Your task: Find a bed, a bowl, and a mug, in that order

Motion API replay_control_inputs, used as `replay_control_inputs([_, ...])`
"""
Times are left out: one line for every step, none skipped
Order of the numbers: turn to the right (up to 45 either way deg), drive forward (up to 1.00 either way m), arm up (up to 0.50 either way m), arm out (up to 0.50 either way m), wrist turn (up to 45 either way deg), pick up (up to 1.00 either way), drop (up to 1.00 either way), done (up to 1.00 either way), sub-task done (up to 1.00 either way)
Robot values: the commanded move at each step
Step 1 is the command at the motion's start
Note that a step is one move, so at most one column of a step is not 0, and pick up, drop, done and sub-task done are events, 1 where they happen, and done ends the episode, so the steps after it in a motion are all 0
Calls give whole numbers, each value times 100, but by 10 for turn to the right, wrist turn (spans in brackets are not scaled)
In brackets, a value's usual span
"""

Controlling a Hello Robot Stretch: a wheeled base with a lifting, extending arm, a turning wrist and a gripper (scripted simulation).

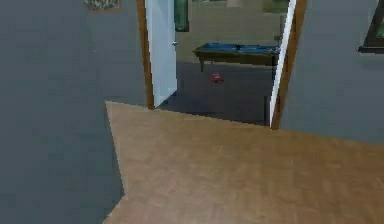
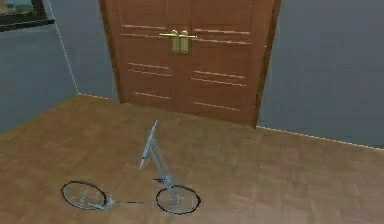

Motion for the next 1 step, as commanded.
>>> replay_control_inputs([0, 100, 0, 0, 0, 0, 0, 0, 0])
